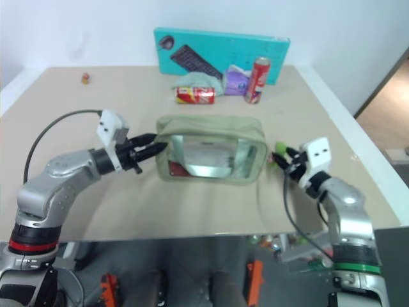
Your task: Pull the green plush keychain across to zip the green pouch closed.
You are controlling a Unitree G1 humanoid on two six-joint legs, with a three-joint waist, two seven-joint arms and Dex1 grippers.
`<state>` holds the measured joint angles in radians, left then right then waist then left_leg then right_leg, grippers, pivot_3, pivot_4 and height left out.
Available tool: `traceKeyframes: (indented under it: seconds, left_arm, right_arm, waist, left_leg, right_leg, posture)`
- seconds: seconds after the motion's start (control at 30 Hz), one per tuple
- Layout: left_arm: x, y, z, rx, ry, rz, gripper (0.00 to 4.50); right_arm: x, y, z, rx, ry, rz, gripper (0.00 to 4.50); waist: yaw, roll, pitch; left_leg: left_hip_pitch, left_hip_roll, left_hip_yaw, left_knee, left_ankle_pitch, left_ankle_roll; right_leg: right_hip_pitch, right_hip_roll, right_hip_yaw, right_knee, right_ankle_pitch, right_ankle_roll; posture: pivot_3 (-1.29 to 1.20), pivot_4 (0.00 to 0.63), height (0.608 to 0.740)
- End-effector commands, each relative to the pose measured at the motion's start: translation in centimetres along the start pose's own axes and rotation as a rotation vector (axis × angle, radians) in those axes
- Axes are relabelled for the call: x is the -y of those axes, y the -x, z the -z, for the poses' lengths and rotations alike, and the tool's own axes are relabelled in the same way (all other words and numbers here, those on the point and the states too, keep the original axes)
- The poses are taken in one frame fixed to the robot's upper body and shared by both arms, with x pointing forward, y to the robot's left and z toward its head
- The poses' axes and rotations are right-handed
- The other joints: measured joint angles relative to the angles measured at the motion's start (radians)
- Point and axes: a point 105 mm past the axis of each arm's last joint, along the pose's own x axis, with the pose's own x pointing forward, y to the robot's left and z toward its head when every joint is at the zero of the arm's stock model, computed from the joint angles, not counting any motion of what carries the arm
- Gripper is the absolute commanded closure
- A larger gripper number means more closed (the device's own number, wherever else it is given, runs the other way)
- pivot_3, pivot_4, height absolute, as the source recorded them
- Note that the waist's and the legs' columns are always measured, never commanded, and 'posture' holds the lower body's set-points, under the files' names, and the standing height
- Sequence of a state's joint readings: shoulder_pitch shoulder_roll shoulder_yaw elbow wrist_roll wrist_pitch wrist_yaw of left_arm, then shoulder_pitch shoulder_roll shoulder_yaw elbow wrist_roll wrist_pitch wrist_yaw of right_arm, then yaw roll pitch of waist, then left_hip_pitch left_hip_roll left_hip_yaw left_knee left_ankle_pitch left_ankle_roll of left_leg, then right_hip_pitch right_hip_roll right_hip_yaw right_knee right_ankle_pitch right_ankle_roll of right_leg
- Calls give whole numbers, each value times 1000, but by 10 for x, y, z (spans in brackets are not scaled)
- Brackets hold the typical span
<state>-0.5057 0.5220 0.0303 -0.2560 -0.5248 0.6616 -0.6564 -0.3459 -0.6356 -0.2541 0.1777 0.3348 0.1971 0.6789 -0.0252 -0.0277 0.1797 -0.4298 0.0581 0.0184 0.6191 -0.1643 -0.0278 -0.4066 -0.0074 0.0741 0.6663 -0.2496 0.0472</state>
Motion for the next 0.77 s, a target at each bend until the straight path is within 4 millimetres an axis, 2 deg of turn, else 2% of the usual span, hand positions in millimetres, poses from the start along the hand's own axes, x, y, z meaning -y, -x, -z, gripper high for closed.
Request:
traceKeyframes:
  seconds: [0.03,0.1,0.17,0.3,0.37,0.43,0.53,0.67,0.77]
  left_arm:
    - [-10,11,-32,96,-15,2,1460]
    - [-15,14,-36,102,-16,-1,630]
    - [-16,18,-40,118,-13,10,22]
    - [-19,33,-57,192,11,19,22]
    - [-23,45,-60,208,2,-12,22]
    - [-30,61,-52,183,-33,-85,22]
    - [-36,80,-27,107,-98,-198,22]
    - [-28,87,11,-27,-129,-261,22]
    - [-19,87,27,-48,-129,-256,22]
  right_arm:
    - [12,18,-74,192,49,-58,1434]
    - [9,21,-87,213,31,-87,642]
    - [4,24,-97,221,32,-127,23]
    - [1,37,-118,230,26,-180,23]
    - [0,45,-121,202,29,-207,23]
    - [-5,55,-115,155,31,-232,23]
    - [-21,66,-95,91,43,-276,23]
    - [-47,73,-67,37,72,-313,23]
    - [-58,75,-50,16,81,-311,23]
  waist:
    - [0,1,1]
    - [-1,1,1]
    - [-2,1,1]
    - [-2,1,1]
    - [-2,1,1]
    - [-2,0,0]
    - [-2,0,0]
    - [-1,0,0]
    - [-1,0,0]
  left_leg:
    - [-1,0,0,0,0,0]
    - [-1,0,0,-1,0,0]
    - [0,0,-1,-1,0,0]
    - [-1,0,-1,-1,0,0]
    - [-1,0,0,0,0,0]
    - [-1,0,0,-1,-1,1]
    - [0,1,0,-1,-3,1]
    - [0,1,0,-1,-4,1]
    - [0,1,0,0,-4,0]
  right_leg:
    - [-1,0,0,0,0,0]
    - [-1,0,0,0,0,0]
    - [0,1,0,0,0,-1]
    - [-1,1,0,0,0,-1]
    - [-1,0,0,0,0,0]
    - [-1,0,0,0,-1,0]
    - [0,0,0,-1,-4,-1]
    - [-1,0,-1,0,-5,-2]
    - [0,-1,0,-1,-5,-2]
  posture:
    - [0,150,740]
    - [0,150,740]
    - [0,150,740]
    - [0,150,740]
    - [0,150,740]
    - [0,150,740]
    - [0,150,740]
    - [0,150,740]
    - [0,150,740]
